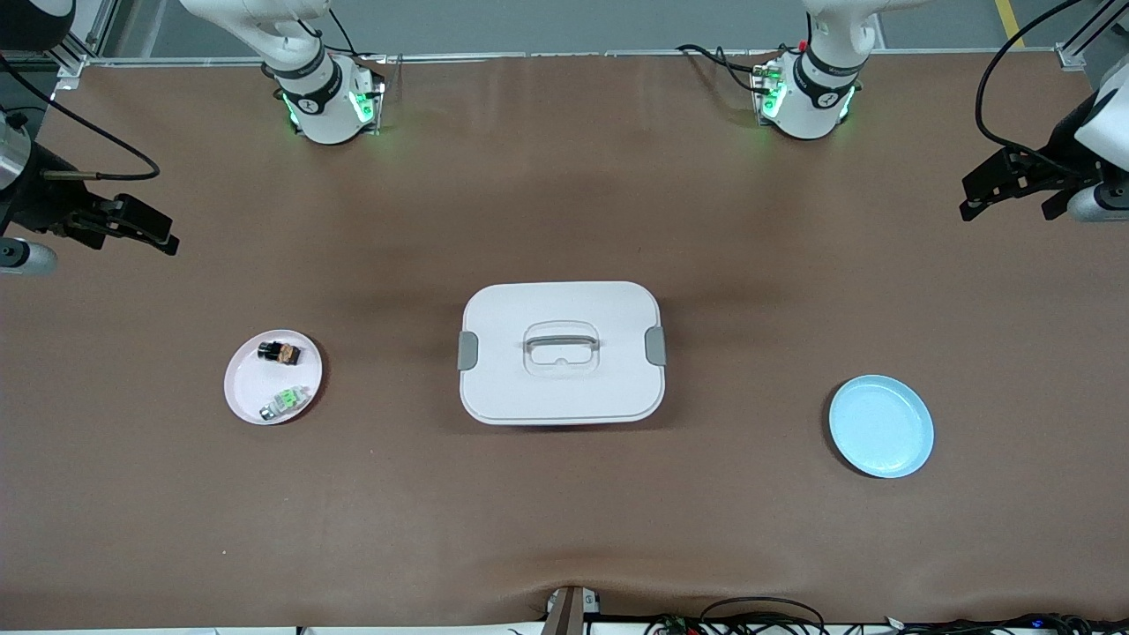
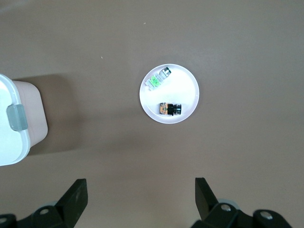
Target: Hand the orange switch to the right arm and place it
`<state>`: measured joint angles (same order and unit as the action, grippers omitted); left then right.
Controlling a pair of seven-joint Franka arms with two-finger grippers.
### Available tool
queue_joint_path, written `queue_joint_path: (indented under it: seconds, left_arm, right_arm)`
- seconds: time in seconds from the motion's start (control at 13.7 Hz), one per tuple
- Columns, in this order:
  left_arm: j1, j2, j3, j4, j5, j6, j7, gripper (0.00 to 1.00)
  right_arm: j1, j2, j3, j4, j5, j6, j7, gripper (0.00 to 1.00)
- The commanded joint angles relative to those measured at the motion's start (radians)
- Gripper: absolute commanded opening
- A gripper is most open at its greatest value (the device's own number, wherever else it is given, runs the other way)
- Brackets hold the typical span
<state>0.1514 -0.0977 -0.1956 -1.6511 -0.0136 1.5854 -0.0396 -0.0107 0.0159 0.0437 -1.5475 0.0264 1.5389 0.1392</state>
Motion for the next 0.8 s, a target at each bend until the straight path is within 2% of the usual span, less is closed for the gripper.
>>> queue_joint_path:
  seconds: [0.0,0.73]
  left_arm:
    - [0.004,0.006,-0.004,0.016,0.007,-0.010,0.015,1.00]
    - [0.004,0.006,-0.001,0.020,0.018,-0.016,0.017,1.00]
  right_arm:
    - [-0.005,-0.017,0.004,0.003,-0.003,0.000,0.010,1.00]
    - [-0.006,-0.019,0.004,0.020,-0.013,0.015,-0.066,1.00]
